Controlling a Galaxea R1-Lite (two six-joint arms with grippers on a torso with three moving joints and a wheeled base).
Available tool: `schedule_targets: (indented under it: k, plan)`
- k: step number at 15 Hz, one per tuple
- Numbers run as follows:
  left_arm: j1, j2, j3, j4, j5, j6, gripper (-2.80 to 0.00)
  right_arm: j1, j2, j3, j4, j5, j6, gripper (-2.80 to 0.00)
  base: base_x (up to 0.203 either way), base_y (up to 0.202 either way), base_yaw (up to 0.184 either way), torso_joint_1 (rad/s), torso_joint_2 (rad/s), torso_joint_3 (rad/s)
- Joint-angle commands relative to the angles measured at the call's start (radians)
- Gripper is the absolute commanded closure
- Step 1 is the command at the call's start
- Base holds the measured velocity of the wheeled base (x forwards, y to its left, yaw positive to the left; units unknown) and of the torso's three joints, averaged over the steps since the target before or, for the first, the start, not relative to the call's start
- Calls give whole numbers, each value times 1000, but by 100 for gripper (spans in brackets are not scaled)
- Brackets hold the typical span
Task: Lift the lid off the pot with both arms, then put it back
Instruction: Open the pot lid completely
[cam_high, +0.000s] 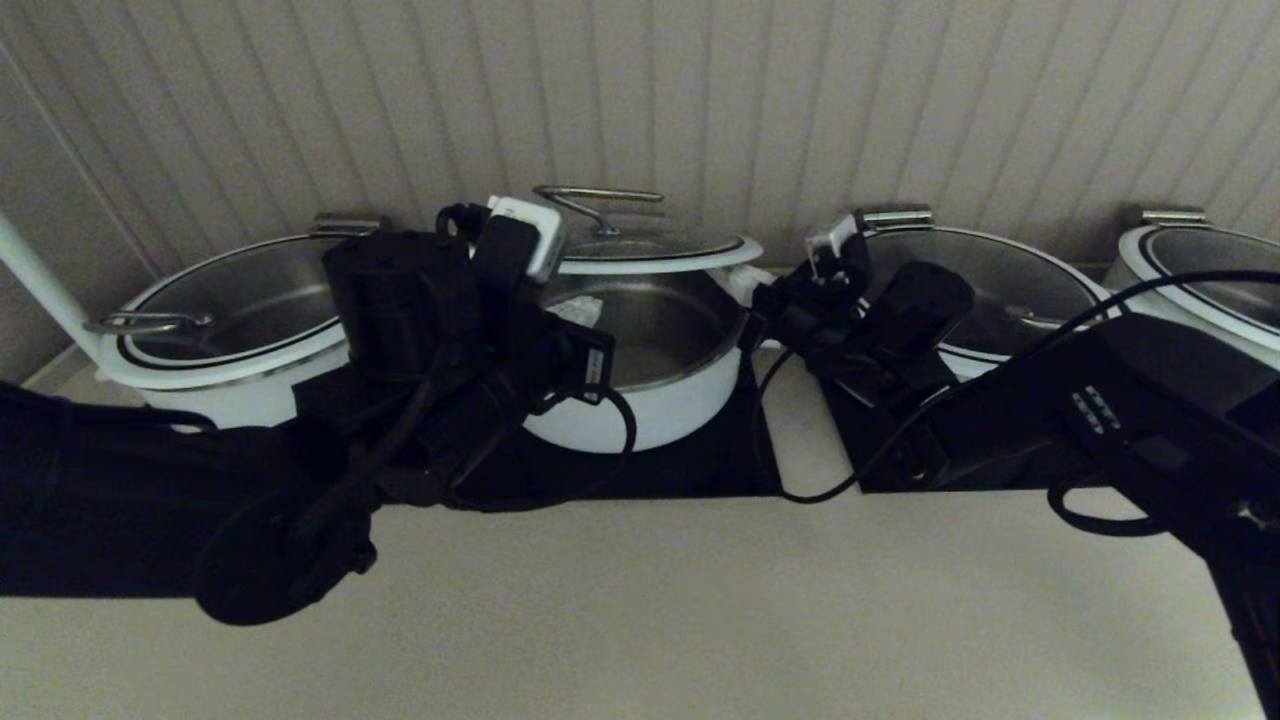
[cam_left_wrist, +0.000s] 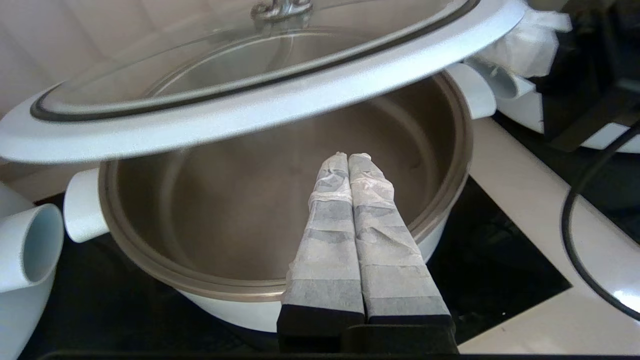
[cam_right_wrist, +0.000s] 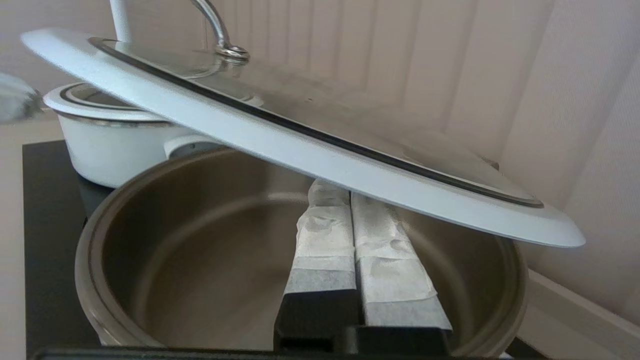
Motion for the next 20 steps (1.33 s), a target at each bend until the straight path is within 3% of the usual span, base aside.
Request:
schedule_targets:
  k: [1,10,20]
  plan:
    - [1,3,-2,-5,10,1,0,9,-7,0,-14,2,0,0,0,0,0,0,0,0]
    - [48,33,-80,-5,15,11,0,18,-13,15,-16,2,-5,0,0,0,0,0,0,0]
    - [56,52,-93,-7,16,19,0,18,-68,169,-97,2,-6,0,0,0,0,0,0,0]
